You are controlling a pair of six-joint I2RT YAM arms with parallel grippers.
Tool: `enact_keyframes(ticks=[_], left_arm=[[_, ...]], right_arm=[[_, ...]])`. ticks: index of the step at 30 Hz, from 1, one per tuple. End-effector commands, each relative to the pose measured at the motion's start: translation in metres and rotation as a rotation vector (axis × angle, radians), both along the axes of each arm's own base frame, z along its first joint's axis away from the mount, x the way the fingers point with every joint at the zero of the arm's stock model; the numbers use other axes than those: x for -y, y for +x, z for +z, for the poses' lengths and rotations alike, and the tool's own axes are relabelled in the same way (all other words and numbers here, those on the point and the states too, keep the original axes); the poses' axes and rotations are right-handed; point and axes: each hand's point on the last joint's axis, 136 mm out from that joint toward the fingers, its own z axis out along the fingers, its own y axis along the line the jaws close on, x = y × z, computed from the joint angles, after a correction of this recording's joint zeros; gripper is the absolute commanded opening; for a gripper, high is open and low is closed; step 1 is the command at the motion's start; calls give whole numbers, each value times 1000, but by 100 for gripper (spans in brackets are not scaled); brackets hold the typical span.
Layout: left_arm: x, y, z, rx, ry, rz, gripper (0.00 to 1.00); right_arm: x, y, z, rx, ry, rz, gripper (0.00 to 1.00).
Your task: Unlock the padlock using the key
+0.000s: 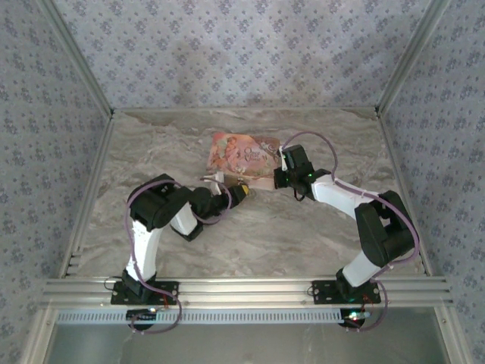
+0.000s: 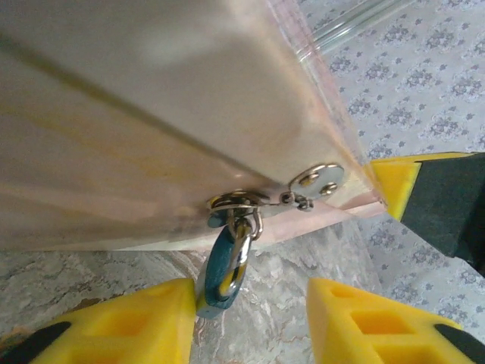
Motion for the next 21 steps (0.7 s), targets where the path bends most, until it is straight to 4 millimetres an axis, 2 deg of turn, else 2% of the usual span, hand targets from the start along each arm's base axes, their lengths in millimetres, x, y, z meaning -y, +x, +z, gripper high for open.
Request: enact_keyframes(ticks=[1,7,13,18,21], left_arm=[[-10,-8,-48,-108,124,4,49],[14,-4,-35,-69,61,-78,52],[26,-6,-33,-60,47,-123,53],[20,-2,-39,-60,68,-75,53],[12,1,-40,-71,73,-35,49]], right_arm=[[-4,-2,8,16,22,12,0],[-7,-2,6,10,21,25,0],[-11,4,11,17,31,42,0],[-14,6,14,21,33,50,0],[-13,4,13,18,31,51,0]])
